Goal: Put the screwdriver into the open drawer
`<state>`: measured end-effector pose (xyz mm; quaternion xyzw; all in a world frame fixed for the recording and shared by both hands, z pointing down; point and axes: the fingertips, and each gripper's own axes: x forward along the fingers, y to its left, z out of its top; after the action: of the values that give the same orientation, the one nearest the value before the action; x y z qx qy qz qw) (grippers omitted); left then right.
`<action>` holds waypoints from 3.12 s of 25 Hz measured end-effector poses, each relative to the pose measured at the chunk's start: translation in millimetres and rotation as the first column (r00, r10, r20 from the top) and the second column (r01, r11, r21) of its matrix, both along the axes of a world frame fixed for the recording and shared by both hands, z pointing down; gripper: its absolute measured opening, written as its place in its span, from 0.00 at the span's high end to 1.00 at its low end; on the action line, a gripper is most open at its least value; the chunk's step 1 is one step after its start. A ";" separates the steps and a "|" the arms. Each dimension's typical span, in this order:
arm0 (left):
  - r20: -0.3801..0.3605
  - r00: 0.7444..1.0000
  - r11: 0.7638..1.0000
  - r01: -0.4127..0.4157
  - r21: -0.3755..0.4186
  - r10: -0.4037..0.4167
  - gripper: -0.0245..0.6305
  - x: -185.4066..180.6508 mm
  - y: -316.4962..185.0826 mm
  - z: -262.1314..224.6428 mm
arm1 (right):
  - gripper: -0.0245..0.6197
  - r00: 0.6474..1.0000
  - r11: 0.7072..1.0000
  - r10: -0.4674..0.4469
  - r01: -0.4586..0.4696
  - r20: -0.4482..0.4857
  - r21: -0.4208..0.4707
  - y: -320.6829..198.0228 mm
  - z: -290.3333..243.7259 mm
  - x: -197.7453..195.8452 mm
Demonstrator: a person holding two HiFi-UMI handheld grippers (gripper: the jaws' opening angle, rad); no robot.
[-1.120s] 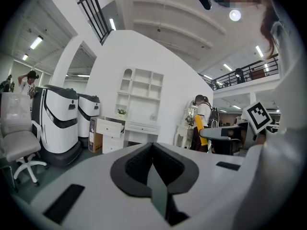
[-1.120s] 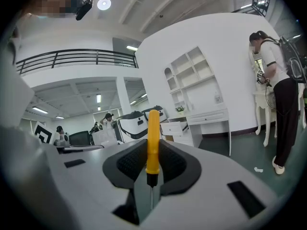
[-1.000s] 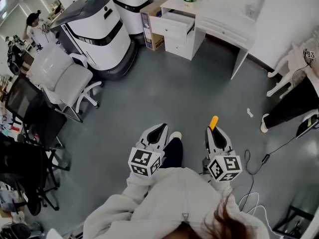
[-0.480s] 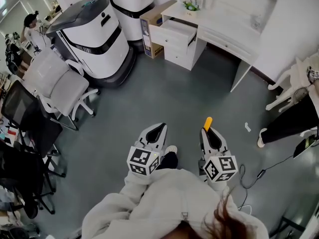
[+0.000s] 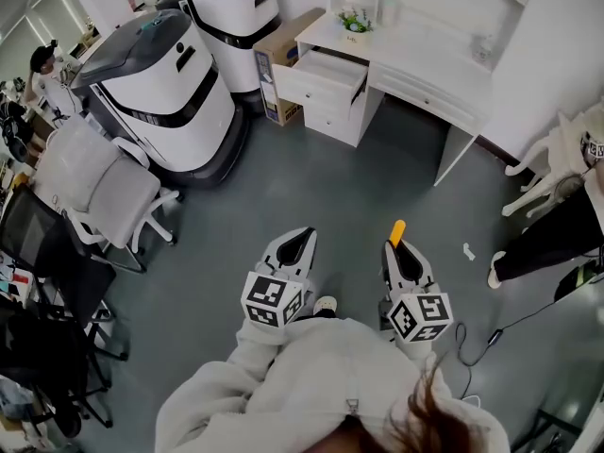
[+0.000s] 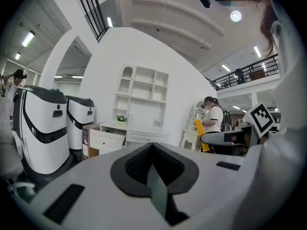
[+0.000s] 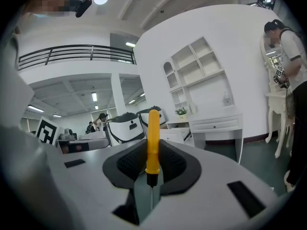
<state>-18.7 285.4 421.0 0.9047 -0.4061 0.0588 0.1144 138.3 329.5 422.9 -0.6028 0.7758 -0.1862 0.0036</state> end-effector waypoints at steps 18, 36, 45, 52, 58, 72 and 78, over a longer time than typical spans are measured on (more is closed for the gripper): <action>0.007 0.998 0.997 -0.063 -0.050 0.063 0.94 3.2 -53.4 15.2 | 0.82 0.997 0.997 0.065 -0.064 0.034 -0.040 -50.6 14.0 2.8; 0.015 0.997 0.994 0.071 -0.087 -0.070 0.94 -30.7 -115.6 34.0 | 0.82 0.990 0.996 -0.044 0.054 0.132 -0.074 -141.5 23.5 -18.8; 0.007 0.995 0.993 0.102 -0.067 -0.101 0.94 -17.1 -199.6 29.4 | 0.82 0.990 0.994 -0.080 0.089 0.116 -0.068 -229.6 20.9 -3.9; 0.003 0.990 0.988 0.137 -0.067 -0.138 0.94 -11.1 -255.7 26.7 | 0.82 0.989 0.991 -0.111 0.118 0.103 -0.069 -290.4 18.6 5.2; 0.003 0.987 0.985 0.162 -0.064 -0.163 0.94 -11.7 -294.8 28.2 | 0.82 0.987 0.988 -0.129 0.136 0.097 -0.071 -332.3 22.4 8.4; 0.004 0.978 0.976 0.209 -0.066 -0.209 0.94 4.6 -352.6 41.1 | 0.82 0.980 0.979 -0.186 0.191 0.075 -0.072 -400.0 35.9 23.1; 0.018 0.973 0.971 0.232 -0.064 -0.231 0.94 6.1 -360.1 43.9 | 0.82 0.975 0.975 -0.205 0.212 0.088 -0.071 -412.4 41.7 24.8</action>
<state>-12.6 -74.7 464.9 0.8467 -0.5073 0.0630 0.1478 163.1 -82.9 464.7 -0.5097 0.8260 -0.2405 -0.0090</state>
